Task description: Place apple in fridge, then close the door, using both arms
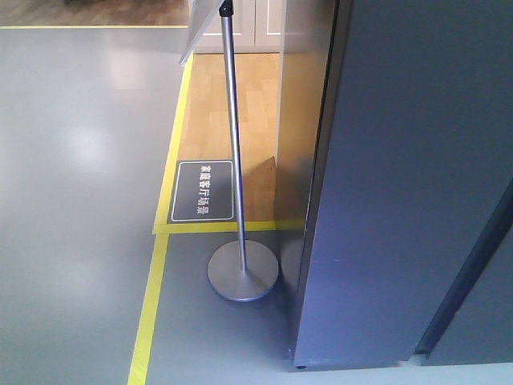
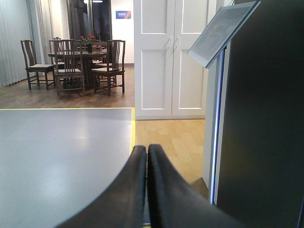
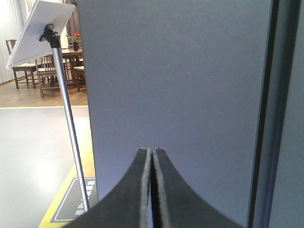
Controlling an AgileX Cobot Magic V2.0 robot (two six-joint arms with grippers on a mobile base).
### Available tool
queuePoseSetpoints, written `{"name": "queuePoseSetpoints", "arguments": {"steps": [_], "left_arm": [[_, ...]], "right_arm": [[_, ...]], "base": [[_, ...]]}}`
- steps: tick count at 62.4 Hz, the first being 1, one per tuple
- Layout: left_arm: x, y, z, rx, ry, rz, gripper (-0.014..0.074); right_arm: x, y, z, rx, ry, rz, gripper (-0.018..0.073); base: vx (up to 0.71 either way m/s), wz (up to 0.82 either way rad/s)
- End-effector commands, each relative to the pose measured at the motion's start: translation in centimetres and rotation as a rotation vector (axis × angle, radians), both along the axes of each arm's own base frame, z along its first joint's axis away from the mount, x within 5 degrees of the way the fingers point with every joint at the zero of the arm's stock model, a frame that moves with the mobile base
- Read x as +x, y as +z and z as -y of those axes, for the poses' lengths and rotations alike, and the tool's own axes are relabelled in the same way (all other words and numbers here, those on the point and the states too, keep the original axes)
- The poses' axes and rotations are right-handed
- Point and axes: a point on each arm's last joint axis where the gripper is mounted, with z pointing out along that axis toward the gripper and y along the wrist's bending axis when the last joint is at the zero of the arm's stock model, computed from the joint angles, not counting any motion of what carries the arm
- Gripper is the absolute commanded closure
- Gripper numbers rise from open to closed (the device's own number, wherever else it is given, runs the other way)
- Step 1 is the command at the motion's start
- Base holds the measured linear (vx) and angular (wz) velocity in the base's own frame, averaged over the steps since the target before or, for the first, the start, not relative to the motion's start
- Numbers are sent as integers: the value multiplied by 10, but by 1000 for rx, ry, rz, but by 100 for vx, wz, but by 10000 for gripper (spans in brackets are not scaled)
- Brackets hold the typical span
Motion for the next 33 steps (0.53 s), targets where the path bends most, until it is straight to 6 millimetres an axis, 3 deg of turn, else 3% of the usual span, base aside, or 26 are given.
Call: {"name": "queuePoseSetpoints", "arguments": {"steps": [1,33], "left_arm": [[-1,0,0,-3,0,65,603],[-1,0,0,-3,0,65,603]], "right_arm": [[-1,4,0,-14,0,86,563],[-1,4,0,-14,0,86,563]], "base": [[0,0],[0,0]]}}
